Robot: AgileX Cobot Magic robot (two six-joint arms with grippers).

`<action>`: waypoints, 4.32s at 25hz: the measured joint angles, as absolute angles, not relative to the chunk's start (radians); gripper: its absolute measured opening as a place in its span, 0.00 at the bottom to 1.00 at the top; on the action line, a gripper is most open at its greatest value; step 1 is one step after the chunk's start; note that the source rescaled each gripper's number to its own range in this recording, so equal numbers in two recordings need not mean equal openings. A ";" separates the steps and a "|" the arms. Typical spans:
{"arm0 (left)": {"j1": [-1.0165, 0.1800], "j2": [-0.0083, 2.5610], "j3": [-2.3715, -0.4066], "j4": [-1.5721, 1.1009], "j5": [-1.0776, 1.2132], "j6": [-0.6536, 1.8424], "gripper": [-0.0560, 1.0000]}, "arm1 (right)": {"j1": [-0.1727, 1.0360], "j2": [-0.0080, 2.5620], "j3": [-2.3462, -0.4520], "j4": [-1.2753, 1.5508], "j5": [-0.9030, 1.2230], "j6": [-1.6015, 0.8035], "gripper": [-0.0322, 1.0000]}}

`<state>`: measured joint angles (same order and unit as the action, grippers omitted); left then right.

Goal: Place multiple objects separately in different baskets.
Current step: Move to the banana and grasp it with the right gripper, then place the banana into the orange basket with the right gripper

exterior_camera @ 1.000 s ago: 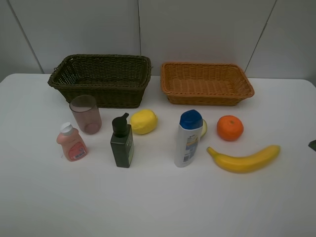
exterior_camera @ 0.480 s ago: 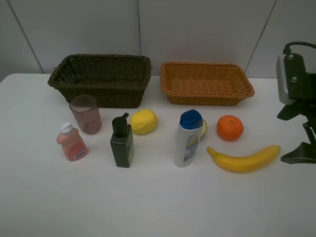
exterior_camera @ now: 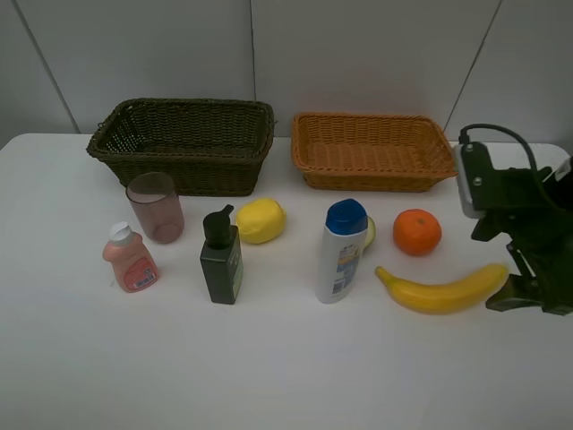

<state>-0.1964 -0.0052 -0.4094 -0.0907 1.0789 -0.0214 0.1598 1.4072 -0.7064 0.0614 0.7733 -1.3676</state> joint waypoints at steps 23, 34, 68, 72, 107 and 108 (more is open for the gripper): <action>-0.196 -0.005 -0.409 -0.091 1.079 -0.021 0.91 | 0.160 1.695 -0.708 0.059 0.589 -1.380 0.84; -0.196 -0.005 -0.409 -0.091 1.079 -0.021 0.91 | 0.160 1.749 -0.708 0.062 0.569 -1.380 0.70; -0.196 -0.005 -0.409 -0.091 1.079 -0.021 0.91 | 0.160 1.730 -0.708 0.063 0.662 -1.380 0.03; -0.196 -0.005 -0.409 -0.091 1.079 -0.021 0.91 | 0.160 1.652 -0.708 0.063 0.690 -1.395 0.03; -0.196 -0.005 -0.409 -0.089 1.079 -0.021 0.91 | 0.199 1.741 -1.272 -0.191 0.779 -1.405 0.03; -0.196 -0.005 -0.409 -0.089 1.079 -0.021 0.91 | 0.207 1.771 -1.312 -0.191 0.779 -1.406 0.03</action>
